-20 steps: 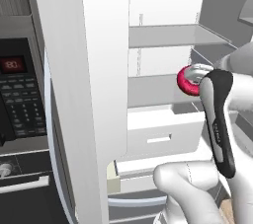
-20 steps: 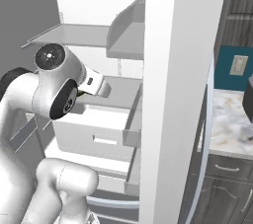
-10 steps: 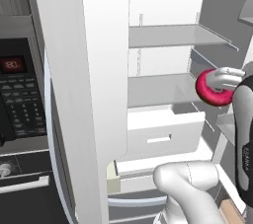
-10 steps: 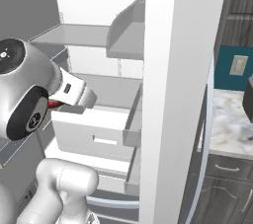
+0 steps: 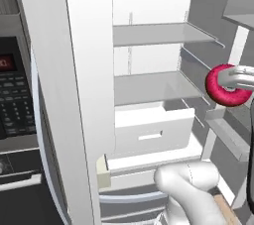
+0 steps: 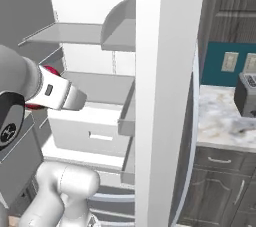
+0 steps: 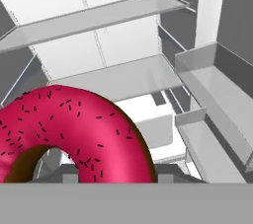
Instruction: Take the cupcake and donut from the fridge and place them on the empty tray on the dining counter.
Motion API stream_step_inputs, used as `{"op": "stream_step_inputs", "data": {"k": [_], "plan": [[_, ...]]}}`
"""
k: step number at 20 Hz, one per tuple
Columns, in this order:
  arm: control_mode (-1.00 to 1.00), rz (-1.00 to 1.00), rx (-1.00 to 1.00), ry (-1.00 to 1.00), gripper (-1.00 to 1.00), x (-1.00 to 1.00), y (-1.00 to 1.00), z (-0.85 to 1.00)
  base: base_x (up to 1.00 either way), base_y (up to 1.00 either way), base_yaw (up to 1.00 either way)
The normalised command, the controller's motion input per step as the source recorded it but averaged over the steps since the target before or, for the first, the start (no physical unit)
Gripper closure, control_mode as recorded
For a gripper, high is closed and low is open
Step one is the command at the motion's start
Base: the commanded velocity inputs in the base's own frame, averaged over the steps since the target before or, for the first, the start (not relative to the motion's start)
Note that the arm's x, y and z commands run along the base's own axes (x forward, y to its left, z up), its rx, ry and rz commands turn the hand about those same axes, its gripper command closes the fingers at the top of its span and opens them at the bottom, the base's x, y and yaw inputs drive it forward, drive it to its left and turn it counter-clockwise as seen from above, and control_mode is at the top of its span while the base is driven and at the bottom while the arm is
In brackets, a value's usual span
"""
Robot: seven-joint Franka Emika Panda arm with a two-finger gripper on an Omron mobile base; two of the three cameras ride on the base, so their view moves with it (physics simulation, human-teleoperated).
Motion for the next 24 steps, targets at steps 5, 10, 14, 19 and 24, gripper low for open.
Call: {"op": "stream_step_inputs", "data": {"k": [5, 10, 14, 19, 24], "plan": [[1.0, 0.0, 0.0, 0.0, 1.0, 0.0, 0.0, 0.0, -1.0, -0.02, -0.29], [1.0, 0.0, 0.0, 0.0, 1.0, 0.0, 0.0, 0.0, -1.0, -0.01, -0.49], [1.0, 0.0, 0.0, 0.0, 1.0, 0.0, 0.0, 0.0, -0.5, 0.01, -0.87], [1.0, 0.0, 0.0, 0.0, 1.0, 0.0, 0.0, 0.0, 0.0, 0.0, -1.0], [1.0, 0.0, 0.0, 0.0, 1.0, 0.0, 0.0, 0.0, 0.0, 0.0, -1.0]]}}
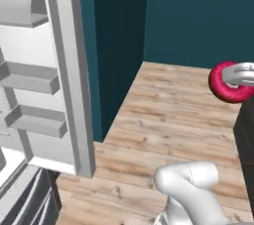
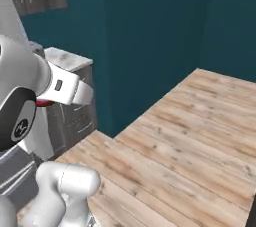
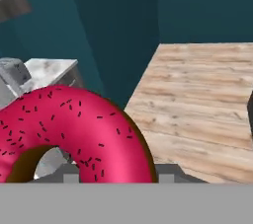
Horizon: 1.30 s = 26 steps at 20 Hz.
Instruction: Take the cupcake and donut from the fridge and place them on the empty tray on the dining counter.
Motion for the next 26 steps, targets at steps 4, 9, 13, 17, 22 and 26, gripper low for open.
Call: {"op": "stream_step_inputs", "data": {"k": [4, 9, 13, 17, 22, 26], "plan": [[1.0, 0.0, 0.0, 0.0, 1.0, 0.0, 0.0, 0.0, 0.05, -0.09, -0.94], [1.0, 0.0, 0.0, 0.0, 1.0, 0.0, 0.0, 0.0, 0.95, -0.16, -0.19], [1.0, 0.0, 0.0, 0.0, 1.0, 0.0, 0.0, 0.0, 1.0, -0.19, 0.02], [1.0, 0.0, 0.0, 0.0, 1.0, 0.0, 0.0, 0.0, 1.0, -0.96, 0.15], [1.0, 0.0, 0.0, 0.0, 1.0, 0.0, 0.0, 0.0, 1.0, -0.52, 0.07], [1.0, 0.0, 0.0, 0.0, 1.0, 0.0, 0.0, 0.0, 1.0, 0.05, -0.08]]}}
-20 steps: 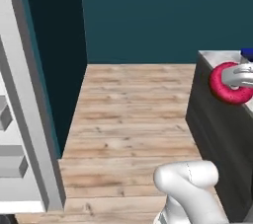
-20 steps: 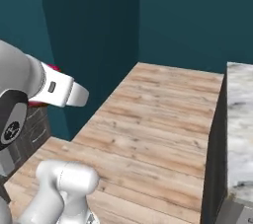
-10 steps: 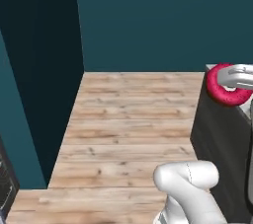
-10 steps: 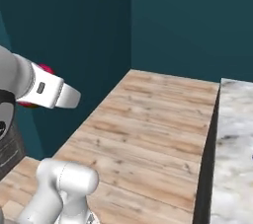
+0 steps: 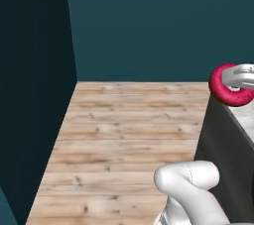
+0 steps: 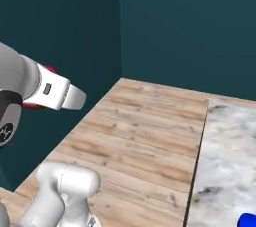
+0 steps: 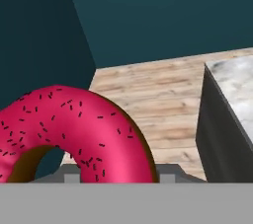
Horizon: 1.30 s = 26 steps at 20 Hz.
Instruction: Take the cupcake and donut from the fridge and place them on the empty tray on the dining counter.
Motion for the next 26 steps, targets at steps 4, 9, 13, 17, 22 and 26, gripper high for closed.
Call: {"op": "stream_step_inputs", "data": {"k": [4, 9, 13, 17, 22, 26], "plan": [[1.0, 0.0, 0.0, 0.0, 1.0, 0.0, 0.0, 0.0, 0.92, 0.27, -0.52], [1.0, 0.0, 0.0, 0.0, 1.0, 0.0, 0.0, 0.0, 0.77, 0.54, -0.72], [1.0, 0.0, 0.0, 0.0, 1.0, 0.0, 0.0, 0.0, 1.0, 0.96, -0.61], [1.0, 0.0, 0.0, 0.0, 1.0, 0.0, 0.0, 0.0, 1.0, 1.0, -0.5], [1.0, 0.0, 0.0, 0.0, 1.0, 0.0, 0.0, 0.0, 1.0, 0.96, -0.59], [1.0, 0.0, 0.0, 0.0, 1.0, 0.0, 0.0, 0.0, 0.84, 0.81, -0.72]]}}
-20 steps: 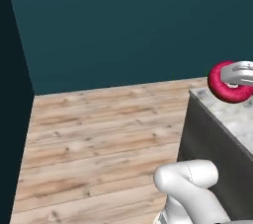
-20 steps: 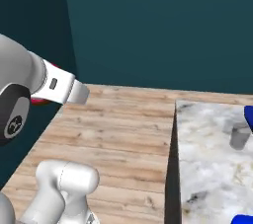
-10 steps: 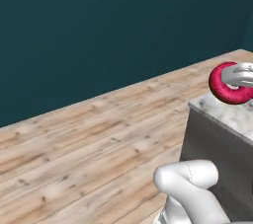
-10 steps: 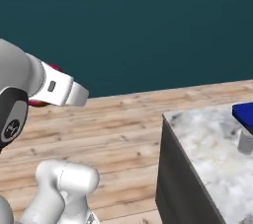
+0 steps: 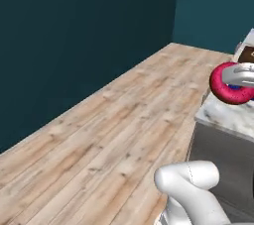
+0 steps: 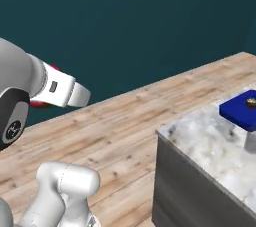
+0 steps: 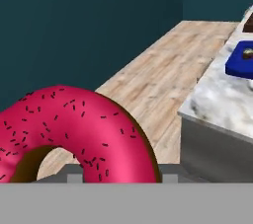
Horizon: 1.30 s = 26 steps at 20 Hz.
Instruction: Take the cupcake and donut from the fridge and place them on the empty tray on the dining counter.
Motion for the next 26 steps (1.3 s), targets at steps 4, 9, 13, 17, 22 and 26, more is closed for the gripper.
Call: {"op": "stream_step_inputs", "data": {"k": [4, 9, 13, 17, 22, 26], "plan": [[1.0, 0.0, 0.0, 0.0, 1.0, 0.0, 0.0, 0.0, 0.7, 0.73, -0.76], [1.0, 0.0, 0.0, 0.0, 1.0, 0.0, 0.0, 0.0, 0.6, 0.71, -0.75], [1.0, 0.0, 0.0, 0.0, 1.0, 0.0, 0.0, 0.0, 0.52, 0.69, -0.74], [1.0, 0.0, 0.0, 0.0, 1.0, 0.0, 0.0, 0.0, 0.3, 0.93, -0.55], [1.0, 0.0, 0.0, 0.0, 1.0, 0.0, 0.0, 0.0, 0.45, 0.95, -0.56], [1.0, 0.0, 0.0, 0.0, 1.0, 0.0, 0.0, 0.0, 0.87, 0.99, -0.52]]}}
